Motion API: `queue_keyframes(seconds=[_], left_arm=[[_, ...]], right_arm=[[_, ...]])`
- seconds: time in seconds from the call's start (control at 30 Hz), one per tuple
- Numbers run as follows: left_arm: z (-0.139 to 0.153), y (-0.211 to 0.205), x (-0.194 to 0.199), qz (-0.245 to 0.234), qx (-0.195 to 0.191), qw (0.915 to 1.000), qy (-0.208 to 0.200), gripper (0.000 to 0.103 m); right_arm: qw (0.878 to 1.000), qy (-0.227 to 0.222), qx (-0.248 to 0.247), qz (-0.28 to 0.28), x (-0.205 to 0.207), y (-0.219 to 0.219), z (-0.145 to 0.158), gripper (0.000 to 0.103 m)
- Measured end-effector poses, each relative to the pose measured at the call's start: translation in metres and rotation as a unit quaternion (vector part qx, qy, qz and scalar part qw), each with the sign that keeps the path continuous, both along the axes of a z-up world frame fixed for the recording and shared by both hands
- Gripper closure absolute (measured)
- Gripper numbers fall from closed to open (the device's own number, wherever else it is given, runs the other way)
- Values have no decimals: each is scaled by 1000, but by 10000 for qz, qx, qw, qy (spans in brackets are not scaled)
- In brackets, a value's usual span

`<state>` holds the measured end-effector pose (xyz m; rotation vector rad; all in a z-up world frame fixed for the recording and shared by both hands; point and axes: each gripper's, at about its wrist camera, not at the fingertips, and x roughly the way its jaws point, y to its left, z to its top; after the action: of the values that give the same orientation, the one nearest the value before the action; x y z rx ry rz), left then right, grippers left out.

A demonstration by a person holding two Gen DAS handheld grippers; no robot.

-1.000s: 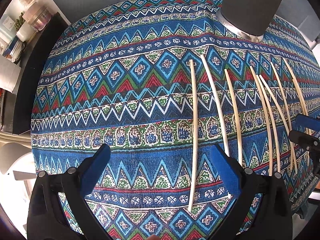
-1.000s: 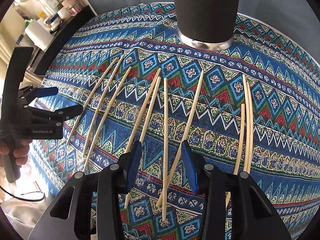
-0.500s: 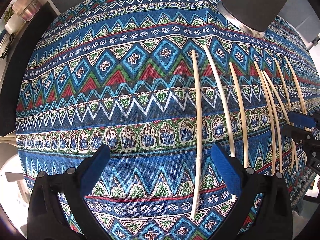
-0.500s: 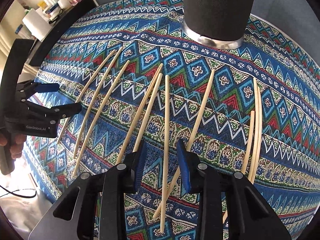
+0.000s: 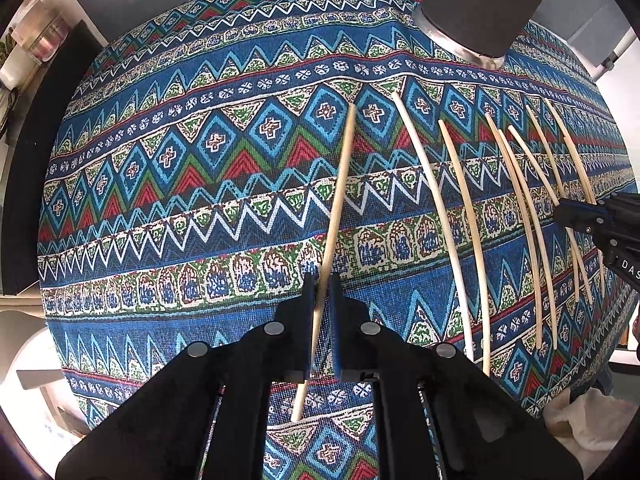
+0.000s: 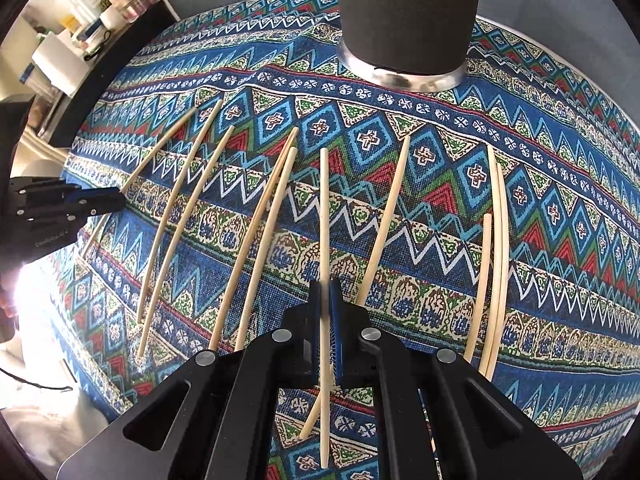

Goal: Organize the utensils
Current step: 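Lift the held sticks with both tools toward the black holder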

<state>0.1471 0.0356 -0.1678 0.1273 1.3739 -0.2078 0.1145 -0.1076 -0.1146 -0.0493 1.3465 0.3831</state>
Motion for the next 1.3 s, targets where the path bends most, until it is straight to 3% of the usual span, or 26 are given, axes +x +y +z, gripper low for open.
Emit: queue_keyframes(seconds=[0.23, 0.3, 0.57, 0.8, 1.03, 1.3], left_arm=[[5, 47, -1, 509, -238, 9983, 181, 98], [7, 60, -7, 539, -156, 9983, 169, 98], [44, 97, -25, 648, -310, 9974, -48, 99], [90, 87, -35, 580, -614, 9956, -402, 98], [131, 73, -41, 361, -629, 9938, -848, 98], [171, 48, -22, 262, -700, 9872, -1411, 98]], right_arm=[[9998, 88, 133, -78, 1, -4, 0, 98], [9998, 68, 196, -46, 0, -3, 2, 98], [9993, -100, 343, 84, -6, -1, 19, 98], [9984, -111, 541, -97, -14, -15, 28, 98], [9969, -243, 699, -269, -12, -26, 41, 98], [9924, -478, 955, -615, -4, -42, 67, 98]])
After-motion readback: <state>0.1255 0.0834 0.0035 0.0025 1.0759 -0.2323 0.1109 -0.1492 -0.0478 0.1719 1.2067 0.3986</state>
